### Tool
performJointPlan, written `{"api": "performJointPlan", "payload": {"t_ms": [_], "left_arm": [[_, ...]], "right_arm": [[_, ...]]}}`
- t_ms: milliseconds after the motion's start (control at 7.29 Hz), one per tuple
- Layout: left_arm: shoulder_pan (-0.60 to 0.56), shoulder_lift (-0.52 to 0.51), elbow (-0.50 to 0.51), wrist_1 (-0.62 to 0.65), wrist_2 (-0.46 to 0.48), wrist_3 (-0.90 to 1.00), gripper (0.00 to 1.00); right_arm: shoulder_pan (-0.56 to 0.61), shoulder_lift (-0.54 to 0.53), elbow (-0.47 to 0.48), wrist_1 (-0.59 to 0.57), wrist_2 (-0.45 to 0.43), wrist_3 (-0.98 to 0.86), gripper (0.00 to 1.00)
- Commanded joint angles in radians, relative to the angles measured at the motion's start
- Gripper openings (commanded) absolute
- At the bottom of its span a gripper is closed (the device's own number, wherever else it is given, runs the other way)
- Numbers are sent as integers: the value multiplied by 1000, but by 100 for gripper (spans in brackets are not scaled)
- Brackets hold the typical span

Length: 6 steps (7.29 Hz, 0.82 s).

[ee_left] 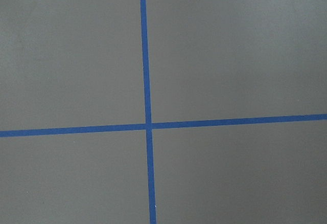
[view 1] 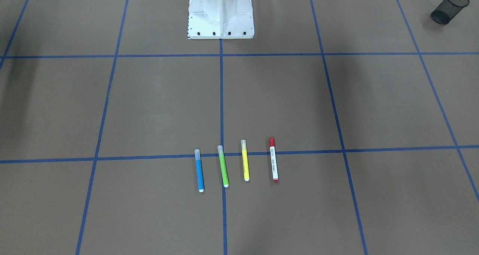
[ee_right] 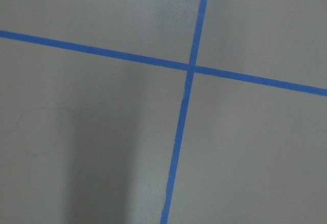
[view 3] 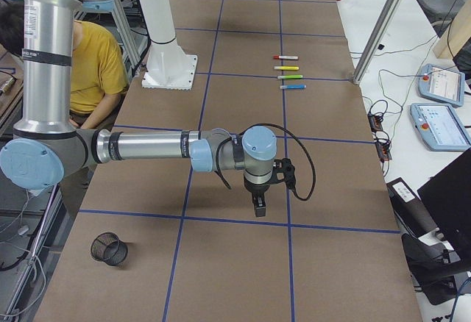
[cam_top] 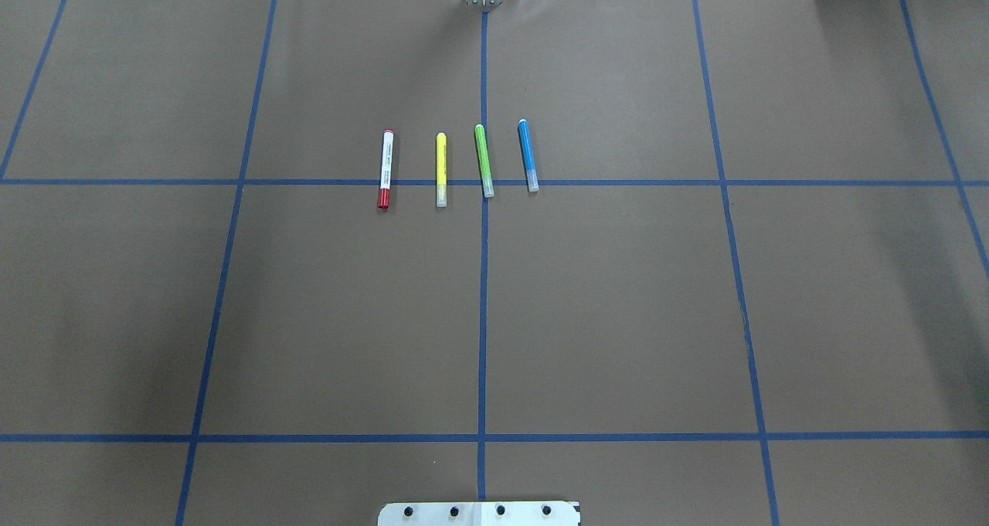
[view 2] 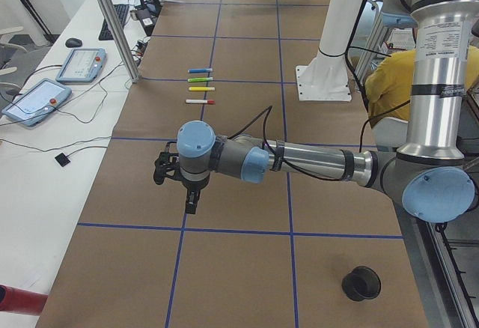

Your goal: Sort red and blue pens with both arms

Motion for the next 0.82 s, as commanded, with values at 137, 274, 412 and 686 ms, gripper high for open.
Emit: {"api": "performJointPlan", "payload": {"t_ms": [137,274,412,686], "left_arm": [[0,0,1,0,0,0,100],[0,0,1,0,0,0,100],[0,0,1,0,0,0,100],[0,-2,-2,0,0,0,100]], "right_arm": [[0,-1,0,0,0,-5,100],[0,-1,6,0,3,-5,100],[0,-1,21,0,2,-2,100],[0,3,12,0,-4,7,100]]}}
